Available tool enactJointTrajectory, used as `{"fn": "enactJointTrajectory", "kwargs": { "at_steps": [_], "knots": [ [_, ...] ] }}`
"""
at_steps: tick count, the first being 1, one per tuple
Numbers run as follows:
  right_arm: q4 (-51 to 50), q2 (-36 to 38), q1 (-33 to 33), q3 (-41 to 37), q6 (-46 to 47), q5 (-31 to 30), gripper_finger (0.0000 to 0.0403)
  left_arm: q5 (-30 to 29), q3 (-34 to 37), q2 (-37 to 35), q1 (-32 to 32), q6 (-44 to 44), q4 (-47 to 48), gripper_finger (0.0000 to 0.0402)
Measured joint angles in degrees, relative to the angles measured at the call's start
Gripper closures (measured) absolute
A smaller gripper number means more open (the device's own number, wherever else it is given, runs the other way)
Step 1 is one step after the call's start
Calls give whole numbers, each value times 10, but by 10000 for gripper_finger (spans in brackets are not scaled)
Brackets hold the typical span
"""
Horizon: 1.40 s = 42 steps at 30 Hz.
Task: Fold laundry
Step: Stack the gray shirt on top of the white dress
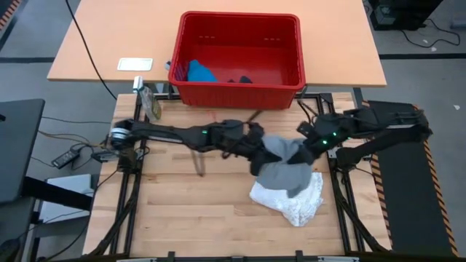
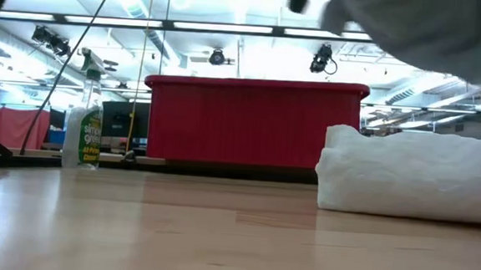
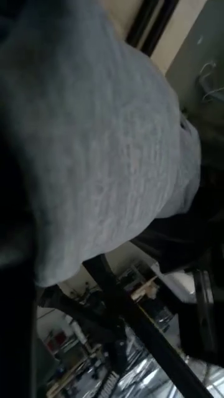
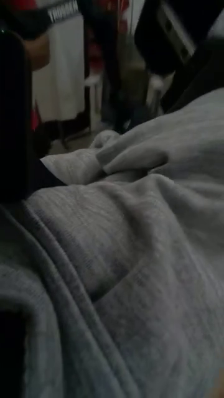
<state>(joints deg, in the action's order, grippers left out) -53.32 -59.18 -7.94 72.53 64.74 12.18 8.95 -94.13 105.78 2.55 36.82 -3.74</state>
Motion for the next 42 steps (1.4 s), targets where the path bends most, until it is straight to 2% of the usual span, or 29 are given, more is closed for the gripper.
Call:
{"fn": "enactJointTrajectory", "kwargs": {
  "at_steps": [5,10,14,17,21,25,31,34,38,42],
  "knots": [
    [-137,9,-66,0,62,-73,351,44,-104,118,-2,23,2,368],
    [-179,-7,-165,-6,154,-161,351,103,-129,169,-7,60,1,368],
    [-132,-16,-225,-62,223,-213,350,135,-130,181,-10,73,52,354],
    [-42,-17,-251,-139,268,-221,350,143,-128,184,-6,63,79,344],
    [109,-16,-268,-252,324,-246,349,94,-127,187,0,-13,131,349],
    [215,-16,-274,-330,357,-267,332,73,-127,205,1,-12,172,339],
    [212,-17,-302,-399,405,-243,284,47,-128,225,8,-2,237,273],
    [217,-15,-317,-420,438,-247,259,46,-128,225,0,-2,241,234],
    [225,-11,-333,-411,448,-288,228,60,-127,201,-14,6,246,193],
    [209,3,-335,-378,430,-329,204,70,-128,151,-22,-18,226,170]
  ]
}}
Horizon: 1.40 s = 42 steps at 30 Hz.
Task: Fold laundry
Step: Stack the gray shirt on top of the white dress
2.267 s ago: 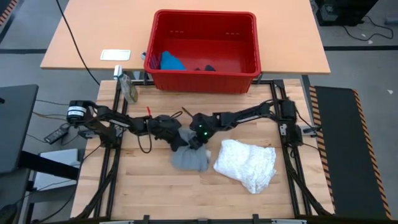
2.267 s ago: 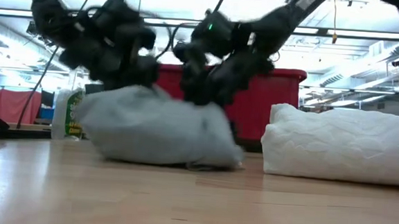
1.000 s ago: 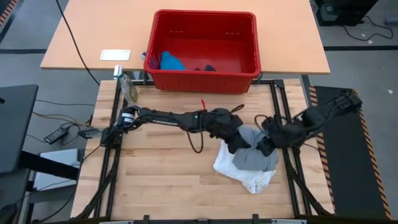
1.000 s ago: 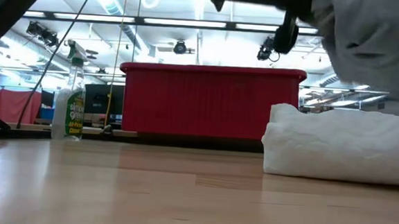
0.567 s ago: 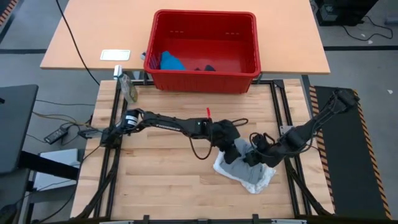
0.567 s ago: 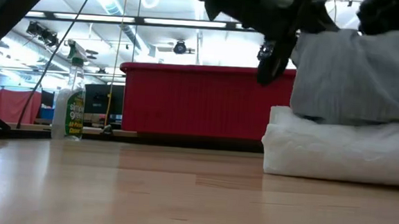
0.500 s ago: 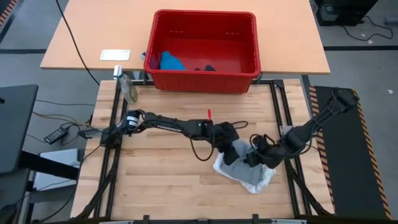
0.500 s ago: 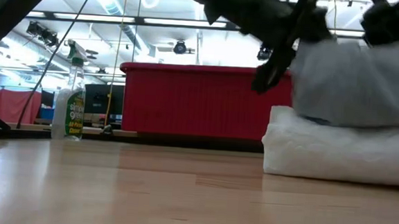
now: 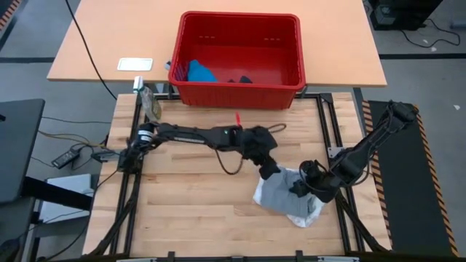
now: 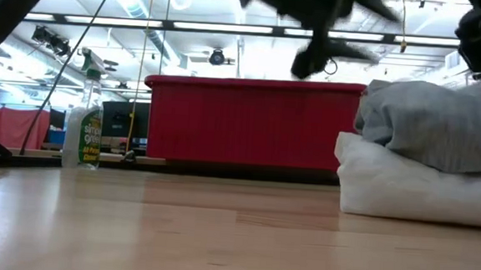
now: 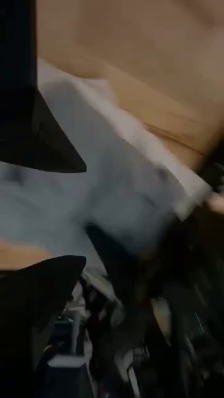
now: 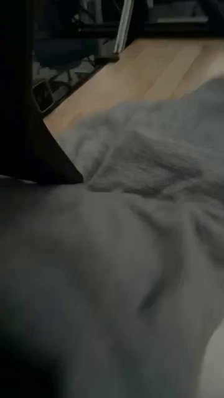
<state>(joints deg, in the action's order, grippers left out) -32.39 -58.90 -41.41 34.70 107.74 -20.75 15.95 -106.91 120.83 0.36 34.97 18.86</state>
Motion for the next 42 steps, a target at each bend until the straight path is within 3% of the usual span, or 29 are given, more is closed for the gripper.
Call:
{"fn": "enactJointTrajectory", "kwargs": {
  "at_steps": [6,15,19,22,26,32,35,38,42],
  "knots": [
    [-115,17,1,40,-30,29,192,-11,0,-27,18,-61,-83,167],
    [-357,22,5,122,-27,38,199,-25,0,19,57,-116,-64,167],
    [-336,23,15,140,-60,-19,202,-47,0,46,56,-92,-65,167],
    [-268,15,30,136,-96,-25,206,-56,1,63,52,-73,-57,167],
    [-234,-20,43,109,-127,-5,217,-83,0,66,48,-73,-27,166],
    [-299,-55,42,86,-103,87,243,-100,0,67,34,-86,15,166],
    [-334,-53,38,97,-103,102,252,-99,0,67,29,-86,16,166],
    [-353,-42,35,126,-109,81,256,-95,1,64,28,-86,19,166],
    [-356,-25,35,177,-141,11,256,-86,1,34,21,-87,23,166]
  ]
}}
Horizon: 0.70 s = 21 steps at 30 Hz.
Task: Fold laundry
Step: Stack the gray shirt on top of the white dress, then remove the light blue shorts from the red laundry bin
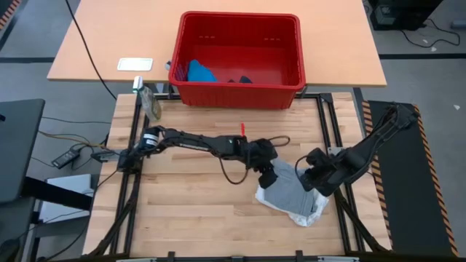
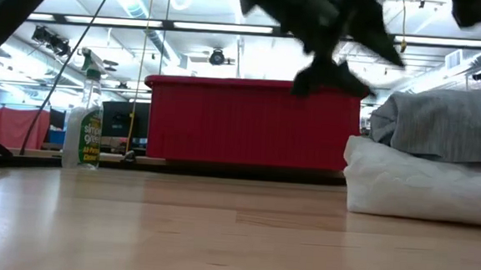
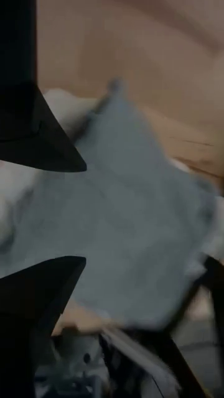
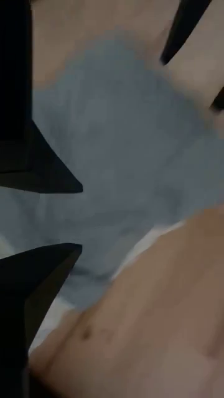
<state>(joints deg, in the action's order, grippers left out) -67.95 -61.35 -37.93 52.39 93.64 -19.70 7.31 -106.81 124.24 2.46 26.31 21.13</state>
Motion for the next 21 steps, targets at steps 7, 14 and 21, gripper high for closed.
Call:
{"fn": "enactJointTrajectory", "kwargs": {
  "at_steps": [7,14,21],
  "knots": [
    [29,14,17,64,-140,-142,256,0,0,-94,-41,-30,4,166],
    [265,14,87,67,-519,-275,257,0,-1,-173,-122,-46,19,166],
    [477,13,250,67,-708,-326,277,38,-1,-213,-250,-108,55,166]
  ]
}}
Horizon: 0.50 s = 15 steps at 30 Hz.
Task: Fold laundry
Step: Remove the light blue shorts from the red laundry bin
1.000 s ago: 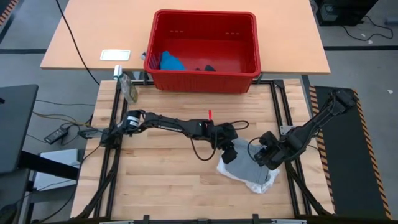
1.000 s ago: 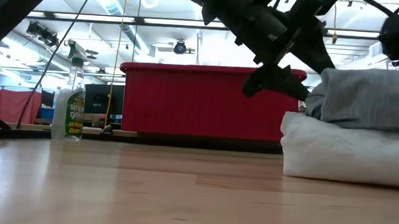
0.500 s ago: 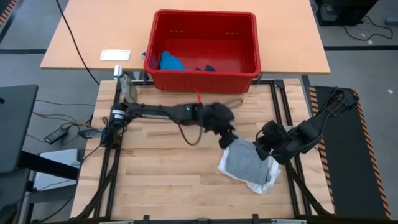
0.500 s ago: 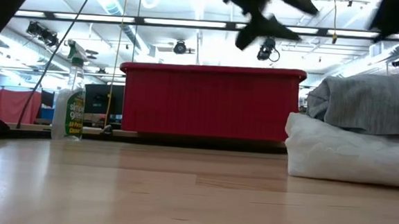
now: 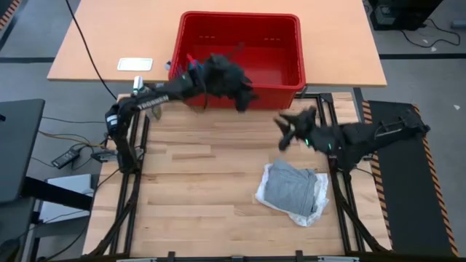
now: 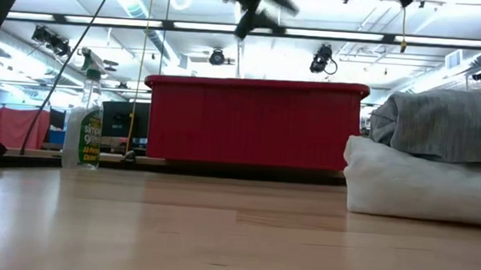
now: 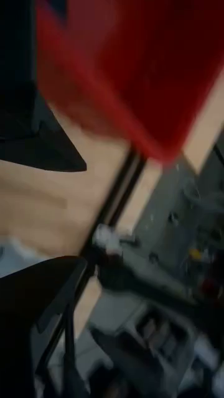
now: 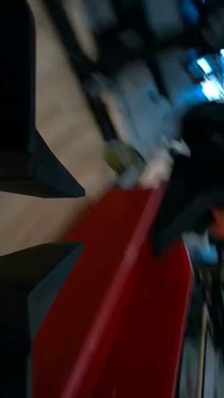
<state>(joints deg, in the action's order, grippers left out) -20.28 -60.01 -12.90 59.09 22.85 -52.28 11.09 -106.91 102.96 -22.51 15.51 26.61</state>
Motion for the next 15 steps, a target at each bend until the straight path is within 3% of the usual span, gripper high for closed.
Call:
{"fn": "enactJointTrajectory", "kwargs": {
  "at_steps": [2,9,15],
  "knots": [
    [30,0,70,0,0,39,284,27,0,2,-46,-5,18,166],
    [99,-39,327,0,30,286,290,49,1,7,-183,-99,25,166],
    [144,-108,461,0,137,419,290,79,0,46,-278,-122,-6,166]
  ]
}}
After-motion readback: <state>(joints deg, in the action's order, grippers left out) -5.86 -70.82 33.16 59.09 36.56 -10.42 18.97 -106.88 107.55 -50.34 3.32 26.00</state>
